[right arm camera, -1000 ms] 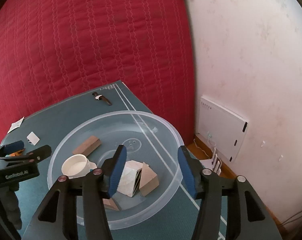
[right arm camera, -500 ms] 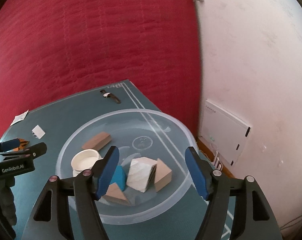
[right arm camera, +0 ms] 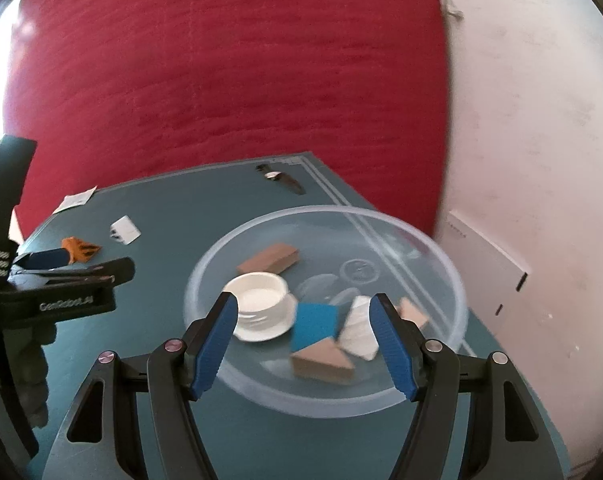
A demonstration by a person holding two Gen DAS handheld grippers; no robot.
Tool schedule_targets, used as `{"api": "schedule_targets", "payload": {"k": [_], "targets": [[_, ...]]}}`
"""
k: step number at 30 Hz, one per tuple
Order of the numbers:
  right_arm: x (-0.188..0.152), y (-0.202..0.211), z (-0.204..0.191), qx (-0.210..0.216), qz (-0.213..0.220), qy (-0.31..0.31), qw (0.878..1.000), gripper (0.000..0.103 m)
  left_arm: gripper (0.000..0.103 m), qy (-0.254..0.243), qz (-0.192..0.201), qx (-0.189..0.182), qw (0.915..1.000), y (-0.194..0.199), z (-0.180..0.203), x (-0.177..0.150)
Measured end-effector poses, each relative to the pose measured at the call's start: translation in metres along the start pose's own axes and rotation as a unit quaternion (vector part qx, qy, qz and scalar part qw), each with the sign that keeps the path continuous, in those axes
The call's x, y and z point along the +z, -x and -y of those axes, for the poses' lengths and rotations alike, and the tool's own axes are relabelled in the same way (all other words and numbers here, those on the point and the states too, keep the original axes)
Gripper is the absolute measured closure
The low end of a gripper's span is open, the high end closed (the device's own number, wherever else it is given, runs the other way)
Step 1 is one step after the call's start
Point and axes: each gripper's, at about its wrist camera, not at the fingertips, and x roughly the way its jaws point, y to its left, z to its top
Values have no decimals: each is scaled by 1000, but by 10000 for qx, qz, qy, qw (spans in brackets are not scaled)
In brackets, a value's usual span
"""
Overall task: Organize rigid objects
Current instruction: 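Withdraw both grippers from the bowl, then move the left gripper to the white charger plug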
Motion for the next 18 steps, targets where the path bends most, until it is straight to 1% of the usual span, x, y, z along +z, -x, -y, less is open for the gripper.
{"api": "schedule_targets", "payload": {"k": [8,13,18], "targets": [[-2,-5,-17,211,-48,157,9996,34,1,151,-79,134,9998,-2,-20,-7],[-5,-6,-21,404,-114,274,9987,34,1,227,-153,232,9994,-5,-29,-10],[-5,-5,-23,596,-148,393,9973,34,1,256,-147,296,9991,-4,-36,-11]]}}
